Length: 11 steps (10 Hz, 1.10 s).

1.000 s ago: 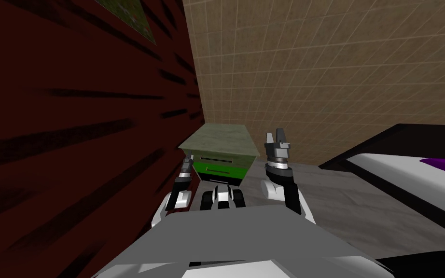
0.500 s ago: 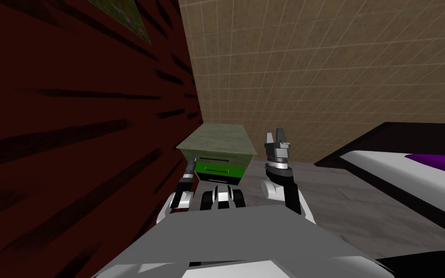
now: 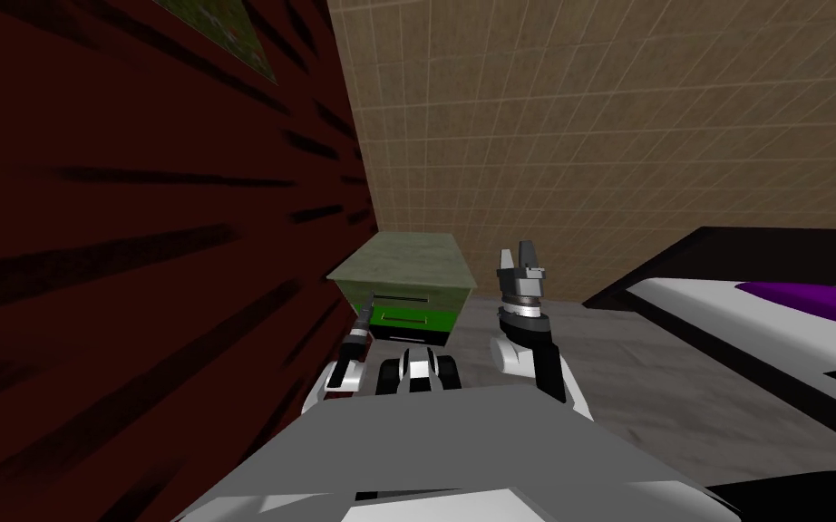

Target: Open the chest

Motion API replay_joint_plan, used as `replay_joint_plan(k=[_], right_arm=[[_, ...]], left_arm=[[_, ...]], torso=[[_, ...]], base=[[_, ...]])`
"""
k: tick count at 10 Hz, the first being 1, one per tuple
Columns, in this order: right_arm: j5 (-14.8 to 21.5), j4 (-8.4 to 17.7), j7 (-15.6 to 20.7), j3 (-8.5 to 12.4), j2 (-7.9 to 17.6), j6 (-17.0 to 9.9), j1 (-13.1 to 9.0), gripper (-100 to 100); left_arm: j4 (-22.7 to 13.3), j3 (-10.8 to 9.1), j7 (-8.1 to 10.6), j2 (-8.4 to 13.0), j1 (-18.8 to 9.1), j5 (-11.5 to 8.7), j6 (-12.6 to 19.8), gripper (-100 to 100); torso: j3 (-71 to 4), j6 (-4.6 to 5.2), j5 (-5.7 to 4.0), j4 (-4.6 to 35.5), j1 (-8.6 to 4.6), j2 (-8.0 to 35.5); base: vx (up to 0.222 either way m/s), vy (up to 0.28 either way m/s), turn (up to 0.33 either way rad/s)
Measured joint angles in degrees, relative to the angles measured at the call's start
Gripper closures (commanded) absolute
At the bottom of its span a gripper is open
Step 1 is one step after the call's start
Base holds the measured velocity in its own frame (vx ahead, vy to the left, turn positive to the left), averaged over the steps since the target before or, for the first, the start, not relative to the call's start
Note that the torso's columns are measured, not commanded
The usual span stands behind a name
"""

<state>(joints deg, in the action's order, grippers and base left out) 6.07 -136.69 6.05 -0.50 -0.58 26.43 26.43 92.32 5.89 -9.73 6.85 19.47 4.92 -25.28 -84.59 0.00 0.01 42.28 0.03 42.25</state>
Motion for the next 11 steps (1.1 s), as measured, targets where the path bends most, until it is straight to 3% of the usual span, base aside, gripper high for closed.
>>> replay_joint_plan(k=[3,4,11], right_arm=[[0.0,0.0,0.0,0.0,0.0,0.0,0.0,0],[0.0,0.0,0.0,0.0,0.0,0.0,0.0,0],[0.0,0.0,0.0,0.0,0.0,0.0,0.0,0]], left_arm=[[-0.2,0.12,-0.04,0.3,-0.1,0.2,0.7,-100],[0.0,0.11,-0.01,0.3,-0.1,0.2,0.9,100],[2.6,1.08,0.49,1.0,1.9,0.1,1.1,100]], torso=[[-0.1,0.00,-0.02,0.0,-0.05,-0.1],[0.0,-0.01,-0.01,0.0,-0.03,0.0],[-0.2,-0.02,-0.05,-0.1,-0.04,-0.3]], base=[[0.030,-0.006,-0.007],[0.005,-0.001,0.001],[-0.151,0.019,0.018]])
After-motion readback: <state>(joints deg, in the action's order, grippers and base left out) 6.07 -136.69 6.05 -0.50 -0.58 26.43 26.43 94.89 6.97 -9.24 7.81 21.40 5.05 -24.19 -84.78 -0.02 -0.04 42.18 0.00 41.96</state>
